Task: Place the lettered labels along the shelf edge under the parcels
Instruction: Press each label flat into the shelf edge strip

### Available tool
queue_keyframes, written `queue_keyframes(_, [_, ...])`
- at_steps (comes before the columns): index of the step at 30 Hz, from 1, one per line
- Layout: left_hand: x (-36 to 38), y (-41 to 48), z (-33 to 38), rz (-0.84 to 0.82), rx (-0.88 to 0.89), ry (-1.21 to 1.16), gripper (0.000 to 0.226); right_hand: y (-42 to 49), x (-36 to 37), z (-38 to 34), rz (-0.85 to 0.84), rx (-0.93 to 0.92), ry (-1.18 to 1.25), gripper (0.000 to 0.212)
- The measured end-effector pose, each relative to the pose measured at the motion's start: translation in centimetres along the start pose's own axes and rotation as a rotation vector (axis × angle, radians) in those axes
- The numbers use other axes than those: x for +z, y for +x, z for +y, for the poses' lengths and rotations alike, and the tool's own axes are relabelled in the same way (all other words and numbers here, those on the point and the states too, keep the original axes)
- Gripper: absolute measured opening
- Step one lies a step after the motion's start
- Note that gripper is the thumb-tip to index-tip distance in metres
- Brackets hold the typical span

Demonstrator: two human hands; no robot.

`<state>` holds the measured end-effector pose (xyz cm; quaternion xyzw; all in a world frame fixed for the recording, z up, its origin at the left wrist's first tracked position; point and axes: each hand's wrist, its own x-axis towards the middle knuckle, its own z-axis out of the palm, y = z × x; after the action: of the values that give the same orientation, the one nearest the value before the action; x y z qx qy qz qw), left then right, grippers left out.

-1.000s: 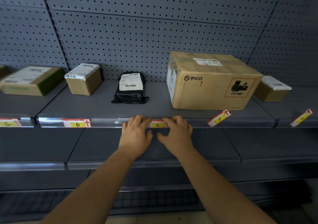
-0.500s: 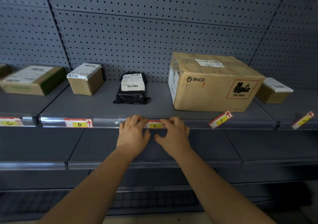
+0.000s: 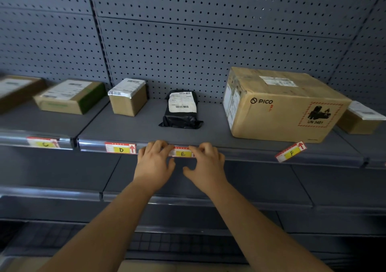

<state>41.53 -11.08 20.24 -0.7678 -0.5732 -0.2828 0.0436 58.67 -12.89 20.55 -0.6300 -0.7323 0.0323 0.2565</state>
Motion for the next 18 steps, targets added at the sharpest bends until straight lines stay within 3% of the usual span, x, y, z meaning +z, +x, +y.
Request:
queue_keyframes(11, [-0.5, 0.1, -1.3, -0.050, 0.057, 0.010, 0.041, -0.4, 0.2, 0.0, 0.033, -0.053, -0.103, 0.062])
queue_keyframes(18, [-1.3, -0.6, 0.6, -0.038, 0.107, -0.057, 0.042, -1.8, -3.0, 2.6, 0.036, -0.092, 0.012, 0.052])
